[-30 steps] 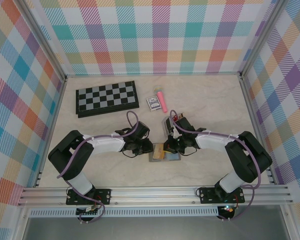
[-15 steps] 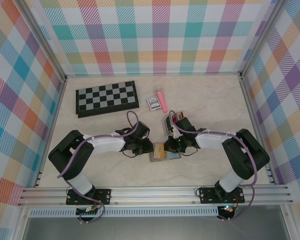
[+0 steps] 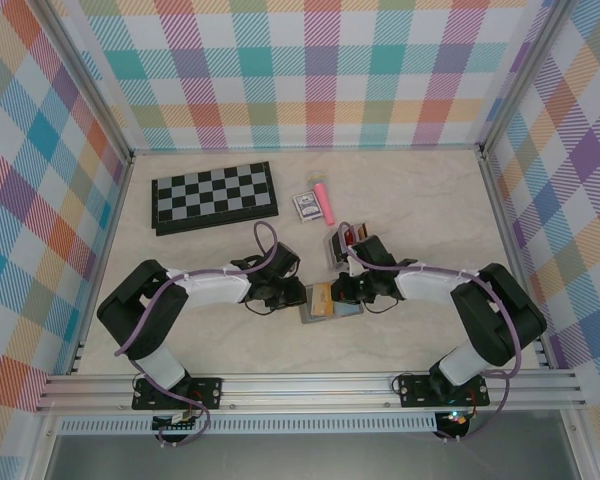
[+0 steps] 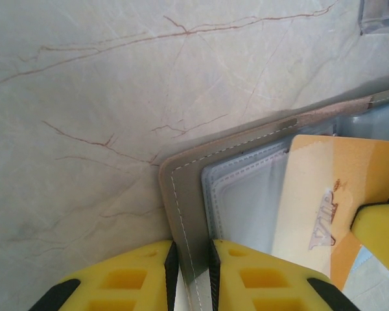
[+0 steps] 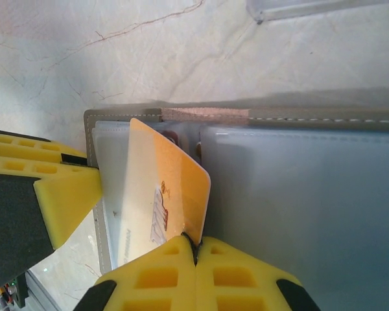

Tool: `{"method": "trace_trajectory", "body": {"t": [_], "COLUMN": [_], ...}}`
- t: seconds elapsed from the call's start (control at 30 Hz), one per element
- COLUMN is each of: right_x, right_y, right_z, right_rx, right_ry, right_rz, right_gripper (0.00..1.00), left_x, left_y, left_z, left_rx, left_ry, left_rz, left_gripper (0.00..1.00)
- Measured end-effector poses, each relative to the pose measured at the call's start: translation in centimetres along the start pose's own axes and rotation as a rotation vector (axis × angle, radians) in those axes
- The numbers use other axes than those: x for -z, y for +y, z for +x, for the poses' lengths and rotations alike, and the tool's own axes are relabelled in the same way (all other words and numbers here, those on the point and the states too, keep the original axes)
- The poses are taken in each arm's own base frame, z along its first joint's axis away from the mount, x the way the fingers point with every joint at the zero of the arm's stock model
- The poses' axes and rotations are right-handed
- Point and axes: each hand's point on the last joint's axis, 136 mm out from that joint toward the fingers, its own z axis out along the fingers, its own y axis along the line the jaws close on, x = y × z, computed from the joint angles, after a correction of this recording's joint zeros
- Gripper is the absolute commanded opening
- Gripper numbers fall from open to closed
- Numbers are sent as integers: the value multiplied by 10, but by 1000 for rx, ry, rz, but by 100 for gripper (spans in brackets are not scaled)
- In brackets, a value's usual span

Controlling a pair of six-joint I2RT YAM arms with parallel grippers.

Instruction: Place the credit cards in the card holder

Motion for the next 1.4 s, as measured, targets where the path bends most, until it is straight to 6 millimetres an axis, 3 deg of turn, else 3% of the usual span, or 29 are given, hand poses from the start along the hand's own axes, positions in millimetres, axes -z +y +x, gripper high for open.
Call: {"method": "trace_trajectory", "body": {"t": [0.5, 1.17, 1.4], "right_x": [0, 4, -8], "right_y": [-4, 8, 11], "right_z": [-4, 4, 7], "right_rx": [117, 187, 159], "right_ry": [21, 141, 184], "right_rz": [-2, -44, -51], "right_gripper": [3, 5, 7], "left_x": [0, -1, 0], "left_y": [0, 0, 0], "left_z": [0, 0, 0], "left_rx": [2, 3, 3], "left_ry": [6, 11, 10], "left_rz": [-7, -13, -12], "left_gripper": [22, 22, 22]}}
